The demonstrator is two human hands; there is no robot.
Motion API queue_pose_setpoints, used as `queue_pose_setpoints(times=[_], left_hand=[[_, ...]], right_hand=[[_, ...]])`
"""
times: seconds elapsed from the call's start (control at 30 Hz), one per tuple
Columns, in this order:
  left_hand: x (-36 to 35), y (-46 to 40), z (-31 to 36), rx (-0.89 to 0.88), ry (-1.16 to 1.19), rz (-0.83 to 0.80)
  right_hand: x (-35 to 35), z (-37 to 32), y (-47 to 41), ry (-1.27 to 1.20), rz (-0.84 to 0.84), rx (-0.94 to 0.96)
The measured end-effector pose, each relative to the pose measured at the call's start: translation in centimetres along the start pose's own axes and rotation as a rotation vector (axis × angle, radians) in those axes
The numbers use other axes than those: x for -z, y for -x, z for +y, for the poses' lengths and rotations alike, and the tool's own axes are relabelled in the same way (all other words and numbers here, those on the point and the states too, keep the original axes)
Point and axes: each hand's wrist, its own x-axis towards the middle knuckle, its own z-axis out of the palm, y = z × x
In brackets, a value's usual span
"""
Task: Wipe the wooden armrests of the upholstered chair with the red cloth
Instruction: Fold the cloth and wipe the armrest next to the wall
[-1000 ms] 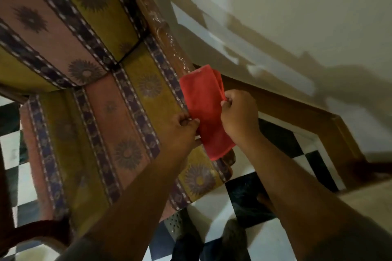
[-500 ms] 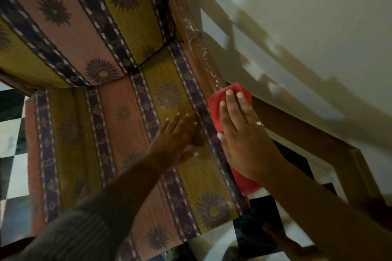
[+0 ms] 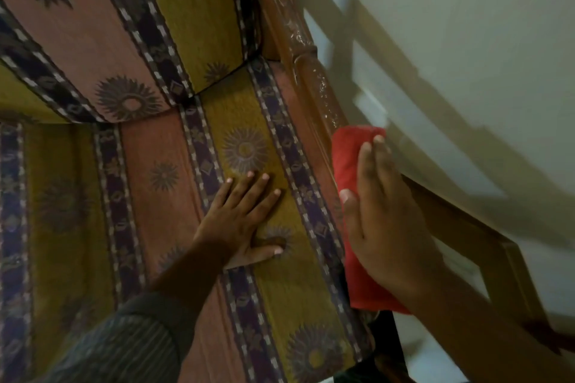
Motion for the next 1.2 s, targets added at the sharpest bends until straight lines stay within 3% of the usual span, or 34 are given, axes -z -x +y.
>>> queue_pose_setpoints(times=[0.3,0.47,0.57,0.67,0.87,0.93,1.07,1.2], left_hand=[[-0.1,0.4,0.2,-0.004,0.0,0.027],[0.3,0.4,0.3,0.012,-0.011,-0.004],[0.0,0.8,0.4,0.016,0.001,-0.001],[-0.2,0.9,0.5,0.006,-0.015,0.015],[-0.6,0.1,0.0,-0.003,0.003,0.028],[-0.7,0.3,0.0,-0.007,0.006,0.017],[-0.4,0.1,-0.1,-0.01,0.012,0.025],[-0.2,0.0,-0.5,-0.053,0.044,0.054]], right_hand=[[0.7,0.0,-5.4,0.346,-0.121,0.389],[0.1,-1.1,-8.3,-0.097,-0.027,0.017],[-0.2,-0.8,-6.1,-0.126,-0.009,-0.054],[-0.1,-0.6,-4.1,0.073,0.011,0.123],[1.0,-1.4,-9.8,0.466,-0.141,0.478],[0.9,-2.3,-12.6,0.435,-0.135,0.428],[0.9,-3.0,-16.5,0.009,-0.074,0.078],[0.5,-3.0,-15.0,0.019,-0.03,-0.008]])
